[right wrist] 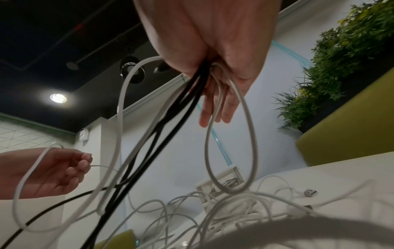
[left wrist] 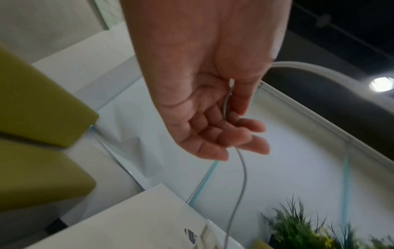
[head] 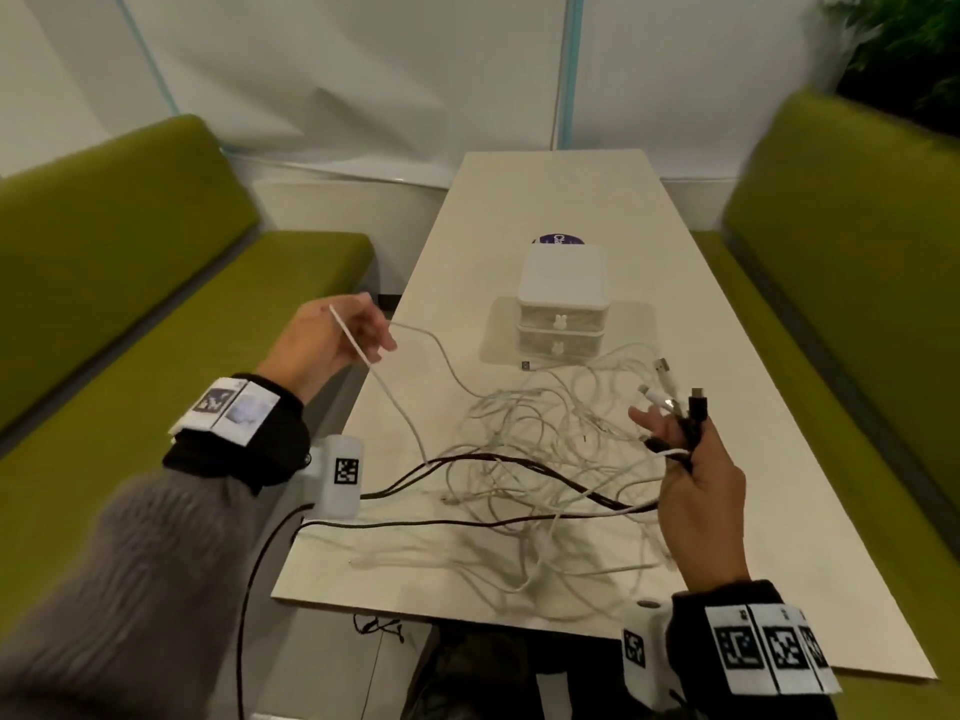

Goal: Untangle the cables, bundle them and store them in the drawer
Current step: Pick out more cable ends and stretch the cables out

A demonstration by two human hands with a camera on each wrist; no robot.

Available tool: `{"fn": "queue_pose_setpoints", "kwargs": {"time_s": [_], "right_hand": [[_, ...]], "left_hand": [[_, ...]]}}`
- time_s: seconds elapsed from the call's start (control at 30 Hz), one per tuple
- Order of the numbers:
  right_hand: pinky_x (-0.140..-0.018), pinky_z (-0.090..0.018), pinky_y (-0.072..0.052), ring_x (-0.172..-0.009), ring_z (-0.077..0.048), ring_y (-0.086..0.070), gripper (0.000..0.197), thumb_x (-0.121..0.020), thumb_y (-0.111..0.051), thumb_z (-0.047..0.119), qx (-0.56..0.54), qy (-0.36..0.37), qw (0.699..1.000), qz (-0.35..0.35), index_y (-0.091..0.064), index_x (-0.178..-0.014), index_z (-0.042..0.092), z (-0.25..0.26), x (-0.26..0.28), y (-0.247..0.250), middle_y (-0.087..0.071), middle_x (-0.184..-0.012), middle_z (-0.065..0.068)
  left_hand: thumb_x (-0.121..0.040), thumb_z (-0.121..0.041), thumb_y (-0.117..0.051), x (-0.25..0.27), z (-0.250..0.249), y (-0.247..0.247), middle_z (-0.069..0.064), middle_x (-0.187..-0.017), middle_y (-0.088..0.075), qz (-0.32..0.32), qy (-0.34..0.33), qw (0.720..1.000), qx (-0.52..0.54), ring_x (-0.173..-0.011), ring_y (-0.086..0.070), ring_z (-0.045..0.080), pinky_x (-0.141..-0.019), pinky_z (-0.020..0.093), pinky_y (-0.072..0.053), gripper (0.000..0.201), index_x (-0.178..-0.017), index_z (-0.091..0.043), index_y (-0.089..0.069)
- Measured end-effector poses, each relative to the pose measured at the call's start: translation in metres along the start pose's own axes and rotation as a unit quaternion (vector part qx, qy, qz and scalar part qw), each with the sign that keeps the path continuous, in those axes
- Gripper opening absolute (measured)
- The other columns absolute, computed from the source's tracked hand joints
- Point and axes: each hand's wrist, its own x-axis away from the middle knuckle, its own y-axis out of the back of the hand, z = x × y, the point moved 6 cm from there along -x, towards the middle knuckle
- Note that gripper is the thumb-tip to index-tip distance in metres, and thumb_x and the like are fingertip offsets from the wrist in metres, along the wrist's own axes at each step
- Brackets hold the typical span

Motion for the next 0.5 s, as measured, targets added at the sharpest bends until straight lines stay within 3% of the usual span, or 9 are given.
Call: {"fn": "queue_pose_setpoints", "kwargs": {"time_s": [0.1, 0.17, 0.2, 0.23, 0.33, 0.43, 0.5], "right_hand": [[-0.089, 0.001, -0.035, -0.096, 0.022, -0.055, 0.052, -0.082, -0.034, -0.026, -0.003, -0.017, 0.999, -0.035, -0.056, -0.116, 0.007, -0.005, -0.001, 0.011, -0.066, -0.109, 0.0], [-0.1, -0.021, -0.045, -0.099, 0.0, -0.064, 0.042, -0.089, -0.037, -0.02, -0.039, -0.033, 0.996, -0.069, -0.055, -0.102, 0.016, -0.013, -0.004, 0.02, -0.067, -0.101, -0.002], [-0.098, -0.031, -0.049, -0.093, -0.009, -0.068, 0.041, -0.092, -0.037, -0.016, -0.062, -0.046, 0.993, -0.089, -0.054, -0.094, 0.02, -0.018, -0.005, 0.025, -0.066, -0.094, 0.0], [-0.093, -0.034, -0.053, -0.083, -0.01, -0.069, 0.042, -0.094, -0.036, -0.014, -0.078, -0.059, 0.989, -0.113, -0.052, -0.089, 0.024, -0.022, -0.006, 0.03, -0.062, -0.089, 0.003], [-0.079, -0.034, -0.058, -0.061, -0.003, -0.061, 0.043, -0.096, -0.033, -0.011, -0.109, -0.07, 0.978, -0.161, -0.05, -0.089, 0.028, -0.026, -0.008, 0.04, -0.052, -0.082, 0.003], [-0.071, -0.032, -0.06, -0.056, -0.005, -0.051, 0.04, -0.096, -0.03, -0.011, -0.187, -0.061, 0.97, -0.142, -0.05, -0.089, 0.022, -0.022, -0.007, 0.034, -0.045, -0.076, -0.001], [-0.064, -0.03, -0.059, -0.052, -0.008, -0.047, 0.037, -0.096, -0.03, -0.01, -0.231, -0.06, 0.963, -0.129, -0.048, -0.085, 0.02, -0.018, -0.007, 0.031, -0.043, -0.066, 0.0]], "left_hand": [[-0.1, -0.015, -0.034, -0.009, -0.002, -0.001, 0.005, -0.069, -0.071, -0.036, 0.0, 0.998, 0.051, -0.051, -0.053, 0.01, -0.054, 0.022, -0.049, 0.033, -0.076, -0.009, -0.055], [-0.099, -0.012, -0.034, -0.016, -0.004, 0.005, 0.003, -0.087, -0.072, -0.068, -0.015, 0.995, 0.07, -0.062, -0.055, 0.009, -0.06, 0.025, -0.05, 0.028, -0.081, -0.014, -0.055], [-0.098, -0.011, -0.035, -0.02, -0.003, 0.012, 0.002, -0.096, -0.07, -0.09, -0.02, 0.993, 0.072, -0.07, -0.056, 0.008, -0.065, 0.028, -0.05, 0.026, -0.084, -0.018, -0.055], [-0.097, -0.009, -0.036, -0.023, -0.001, 0.019, 0.001, -0.103, -0.068, -0.108, -0.023, 0.992, 0.065, -0.079, -0.056, 0.008, -0.07, 0.03, -0.049, 0.026, -0.086, -0.021, -0.056], [-0.09, 0.004, -0.034, -0.023, 0.007, 0.021, -0.002, -0.115, -0.061, -0.101, -0.007, 0.993, -0.055, -0.104, -0.052, 0.01, -0.079, 0.031, -0.047, 0.037, -0.096, -0.022, -0.06], [-0.079, 0.018, -0.03, -0.015, 0.021, 0.005, 0.0, -0.116, -0.057, -0.036, 0.027, 0.981, -0.187, -0.107, -0.051, 0.009, -0.077, 0.025, -0.045, 0.052, -0.112, -0.01, -0.059], [-0.075, 0.021, -0.027, -0.011, 0.033, -0.002, 0.002, -0.119, -0.06, 0.01, 0.052, 0.974, -0.219, -0.111, -0.054, 0.014, -0.08, 0.028, -0.044, 0.057, -0.111, -0.007, -0.061]]}}
